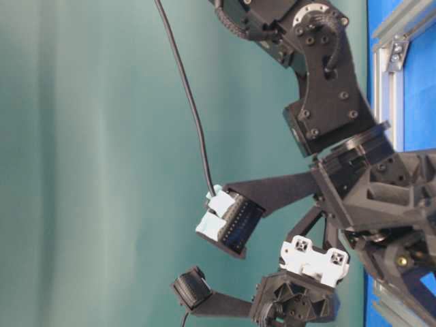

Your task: Insert the wire through the string loop located on the left side.

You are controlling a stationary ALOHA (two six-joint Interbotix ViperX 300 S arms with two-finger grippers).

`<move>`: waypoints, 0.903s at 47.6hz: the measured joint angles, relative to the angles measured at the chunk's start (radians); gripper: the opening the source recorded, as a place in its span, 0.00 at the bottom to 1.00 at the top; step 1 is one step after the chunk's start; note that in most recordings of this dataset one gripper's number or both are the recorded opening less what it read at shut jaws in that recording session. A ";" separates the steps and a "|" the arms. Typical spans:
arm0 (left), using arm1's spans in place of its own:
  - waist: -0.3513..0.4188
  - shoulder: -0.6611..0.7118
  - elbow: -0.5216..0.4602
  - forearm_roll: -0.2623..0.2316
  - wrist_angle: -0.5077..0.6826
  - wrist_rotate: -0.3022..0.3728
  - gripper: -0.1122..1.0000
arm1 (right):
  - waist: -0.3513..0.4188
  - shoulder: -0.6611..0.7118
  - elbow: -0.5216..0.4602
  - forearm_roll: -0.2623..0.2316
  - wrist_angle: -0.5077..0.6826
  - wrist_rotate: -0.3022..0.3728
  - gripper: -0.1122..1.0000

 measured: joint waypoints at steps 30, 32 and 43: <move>0.021 -0.256 0.311 0.000 -0.002 0.008 0.10 | -0.002 0.000 0.000 0.000 0.000 0.000 0.06; 0.025 -0.278 0.334 0.000 -0.002 0.008 0.10 | -0.002 0.000 0.000 -0.002 0.000 0.000 0.06; 0.034 -0.403 0.440 0.002 0.000 0.008 0.10 | -0.002 0.000 0.000 0.000 0.000 0.000 0.06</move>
